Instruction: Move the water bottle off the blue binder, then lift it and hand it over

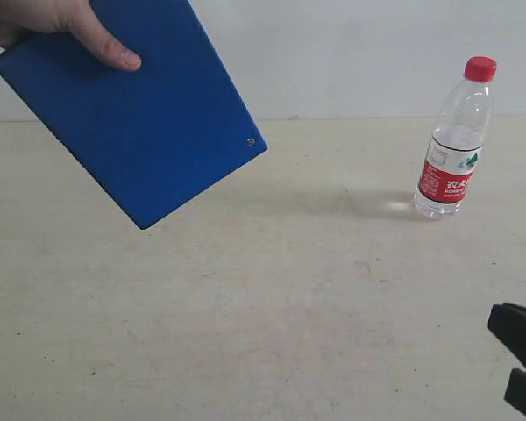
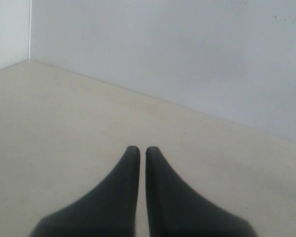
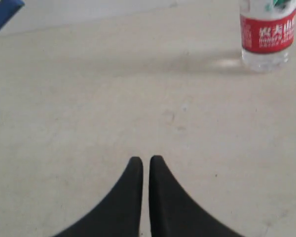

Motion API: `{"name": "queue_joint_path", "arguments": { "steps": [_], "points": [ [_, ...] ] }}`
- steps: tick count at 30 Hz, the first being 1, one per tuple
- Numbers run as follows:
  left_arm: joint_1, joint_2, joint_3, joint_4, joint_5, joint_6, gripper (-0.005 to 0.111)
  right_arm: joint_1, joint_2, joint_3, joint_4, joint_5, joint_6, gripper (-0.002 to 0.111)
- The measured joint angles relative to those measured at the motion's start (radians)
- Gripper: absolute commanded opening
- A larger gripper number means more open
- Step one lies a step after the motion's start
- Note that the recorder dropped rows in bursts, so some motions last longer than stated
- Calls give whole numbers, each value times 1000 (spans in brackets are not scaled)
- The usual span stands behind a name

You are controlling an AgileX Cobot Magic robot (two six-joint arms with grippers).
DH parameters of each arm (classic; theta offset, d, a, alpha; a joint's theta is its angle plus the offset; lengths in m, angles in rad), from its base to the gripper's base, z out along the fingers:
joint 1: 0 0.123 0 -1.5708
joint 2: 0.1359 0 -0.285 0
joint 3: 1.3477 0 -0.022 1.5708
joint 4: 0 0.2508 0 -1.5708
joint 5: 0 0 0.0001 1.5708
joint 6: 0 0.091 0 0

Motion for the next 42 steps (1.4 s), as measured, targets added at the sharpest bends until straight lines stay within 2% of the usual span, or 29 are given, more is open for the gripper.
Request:
{"name": "queue_joint_path", "arguments": {
  "steps": [3,6,15,18,24,27,30,32,37,42],
  "points": [
    [0,0,0,-2,-40,0,4,0,2,2,6,103,32,0],
    [0,0,0,-2,-57,0,4,0,3,2,48,209,180,0],
    [0,0,0,-2,-60,0,4,-13,-21,2,61,233,230,0],
    [0,0,0,-2,-64,0,4,-97,-111,2,61,218,152,0],
    [0,0,0,-2,-68,0,4,-363,-359,2,41,10,-229,0],
    [0,0,0,-2,-70,0,4,-482,-472,-8,30,-23,-301,0],
    [0,0,0,-2,-74,0,4,-586,-574,-8,27,37,-322,0],
    [0,-5,0,-2,-74,0,4,-623,-589,-8,27,122,-327,0],
    [0,-10,0,8,-76,0,4,-634,-592,1,-20,460,-359,0],
    [0,-10,0,11,-76,0,4,-634,-592,3,-18,519,-417,0]
  ]
}}
